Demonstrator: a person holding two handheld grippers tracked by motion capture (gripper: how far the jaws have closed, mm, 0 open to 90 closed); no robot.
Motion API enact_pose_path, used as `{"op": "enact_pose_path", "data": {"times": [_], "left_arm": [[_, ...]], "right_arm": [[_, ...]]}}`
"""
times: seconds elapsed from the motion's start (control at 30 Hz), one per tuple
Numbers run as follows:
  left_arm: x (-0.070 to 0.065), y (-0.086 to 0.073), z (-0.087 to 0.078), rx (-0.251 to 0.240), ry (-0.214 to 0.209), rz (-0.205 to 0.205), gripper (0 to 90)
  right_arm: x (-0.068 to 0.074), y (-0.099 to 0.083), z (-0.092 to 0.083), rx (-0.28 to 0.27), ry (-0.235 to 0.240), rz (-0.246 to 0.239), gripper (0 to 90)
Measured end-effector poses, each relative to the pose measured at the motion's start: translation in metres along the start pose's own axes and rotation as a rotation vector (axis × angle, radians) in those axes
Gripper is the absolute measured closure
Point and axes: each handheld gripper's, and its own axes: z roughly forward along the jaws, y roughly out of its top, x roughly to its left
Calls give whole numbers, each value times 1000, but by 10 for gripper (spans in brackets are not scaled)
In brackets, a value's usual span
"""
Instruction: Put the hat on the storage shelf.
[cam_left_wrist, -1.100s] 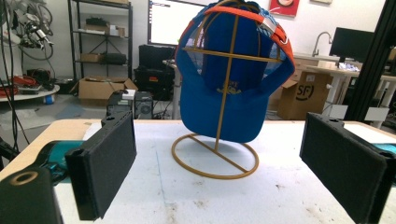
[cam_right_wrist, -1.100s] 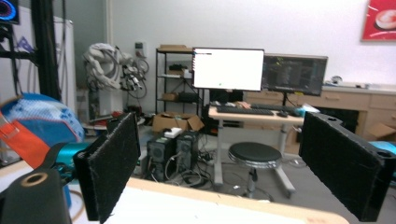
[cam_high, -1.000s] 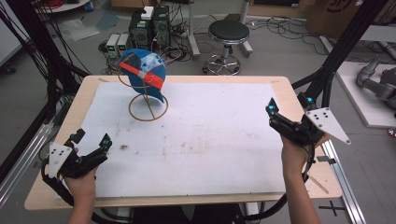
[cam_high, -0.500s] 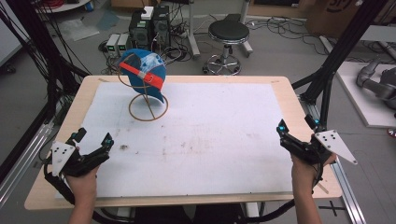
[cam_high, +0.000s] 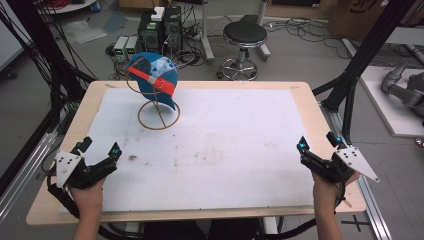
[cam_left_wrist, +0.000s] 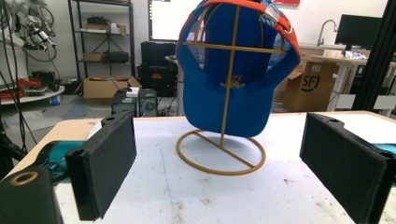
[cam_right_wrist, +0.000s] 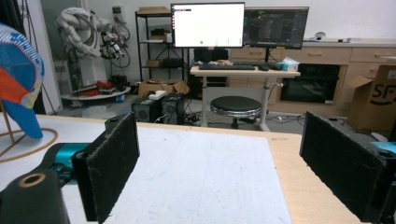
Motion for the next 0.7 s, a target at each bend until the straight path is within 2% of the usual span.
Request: {"op": "enact_pose_path", "data": {"times": [0.2,0.33,0.43,0.5,0.53,0.7], "left_arm": [[2,-1,-2,2,17,4,111],[2,0,-4,5,27,11,111],[2,0,-4,10,29,15,111],[2,0,-4,9,26,15,112],[1,0,-4,9,25,15,112],[0,0,-3,11,17,15,111]], "right_arm": [[-2,-4,2,17,18,9,118],[-1,-5,3,21,28,-11,118],[0,-6,3,18,6,-19,118],[0,-6,2,19,12,-6,118],[0,-6,2,17,7,-19,118],[1,-7,0,18,13,-15,118]]}}
